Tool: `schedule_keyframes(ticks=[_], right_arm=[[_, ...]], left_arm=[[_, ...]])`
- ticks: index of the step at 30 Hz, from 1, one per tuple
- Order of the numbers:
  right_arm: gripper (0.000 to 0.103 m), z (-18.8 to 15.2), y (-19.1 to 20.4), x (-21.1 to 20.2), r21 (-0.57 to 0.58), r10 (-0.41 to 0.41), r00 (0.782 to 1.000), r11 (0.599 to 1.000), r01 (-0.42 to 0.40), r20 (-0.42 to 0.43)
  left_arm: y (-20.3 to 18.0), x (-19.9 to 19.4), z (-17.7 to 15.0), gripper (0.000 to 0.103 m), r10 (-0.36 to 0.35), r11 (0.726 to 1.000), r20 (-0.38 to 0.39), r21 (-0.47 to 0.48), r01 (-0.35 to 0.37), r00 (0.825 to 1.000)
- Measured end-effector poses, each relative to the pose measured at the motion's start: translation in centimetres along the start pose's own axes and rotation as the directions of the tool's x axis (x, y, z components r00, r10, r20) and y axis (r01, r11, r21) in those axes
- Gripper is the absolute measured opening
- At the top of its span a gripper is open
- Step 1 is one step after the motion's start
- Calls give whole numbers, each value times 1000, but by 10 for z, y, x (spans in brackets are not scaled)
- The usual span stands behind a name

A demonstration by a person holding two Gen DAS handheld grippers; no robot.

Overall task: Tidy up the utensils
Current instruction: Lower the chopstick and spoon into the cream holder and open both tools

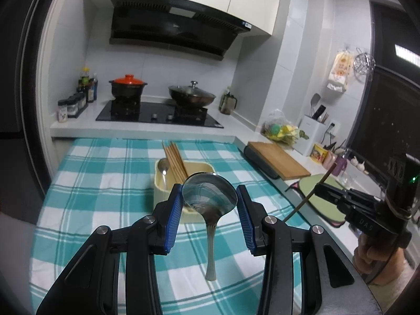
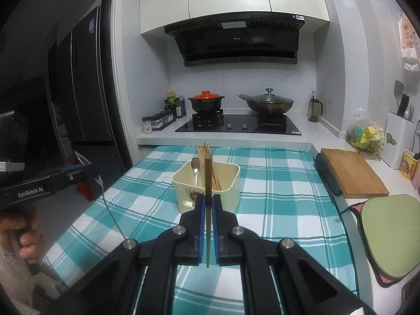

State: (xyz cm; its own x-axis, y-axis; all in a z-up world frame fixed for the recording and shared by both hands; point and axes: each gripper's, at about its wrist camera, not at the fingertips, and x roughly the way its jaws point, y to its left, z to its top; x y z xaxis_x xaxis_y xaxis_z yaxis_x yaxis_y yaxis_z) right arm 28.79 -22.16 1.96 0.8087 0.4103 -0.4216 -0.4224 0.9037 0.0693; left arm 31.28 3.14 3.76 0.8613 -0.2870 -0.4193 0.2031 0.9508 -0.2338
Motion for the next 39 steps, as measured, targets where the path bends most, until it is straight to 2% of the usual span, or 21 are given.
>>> schedule_keyframes(ticks=[6,11,15,19,23,28,32,35,37,39], right_arm=[[5,49,-6,11,-28,-11,998,1000,13,69],[5,94,-7,32,-72,-20,990,997,30,140],[5,123,-13,60,-73,-1,985,997,13,170],[5,138,-17,93,-86,14,985,996,1,172],[5,135,-22,131,-102,26,993,995,-15,115],[5,118,-30,186,-114,45,999,992,-47,-21],[5,101,-33,239,-117,61,987,990,-79,-151],[5,86,-31,274,-109,82,968,988,-111,-237],[5,77,-27,293,-112,103,955,984,-138,-278],[6,73,-25,304,-116,103,954,983,-140,-282]], left_arm=[[8,17,61,41,33,999,77,23,-35,996],[11,50,108,41,70,996,126,45,-76,990],[12,86,127,41,101,992,145,63,-111,984],[19,134,128,41,118,991,107,56,-124,987],[28,177,111,41,130,990,37,42,-131,991],[45,222,84,41,149,989,-59,23,-148,987],[60,255,69,41,165,986,-130,0,-167,978],[70,278,58,41,185,982,-179,-3,-189,966],[76,288,52,41,201,979,-201,-4,-206,959],[82,295,48,41,206,977,-217,-11,-214,954]])
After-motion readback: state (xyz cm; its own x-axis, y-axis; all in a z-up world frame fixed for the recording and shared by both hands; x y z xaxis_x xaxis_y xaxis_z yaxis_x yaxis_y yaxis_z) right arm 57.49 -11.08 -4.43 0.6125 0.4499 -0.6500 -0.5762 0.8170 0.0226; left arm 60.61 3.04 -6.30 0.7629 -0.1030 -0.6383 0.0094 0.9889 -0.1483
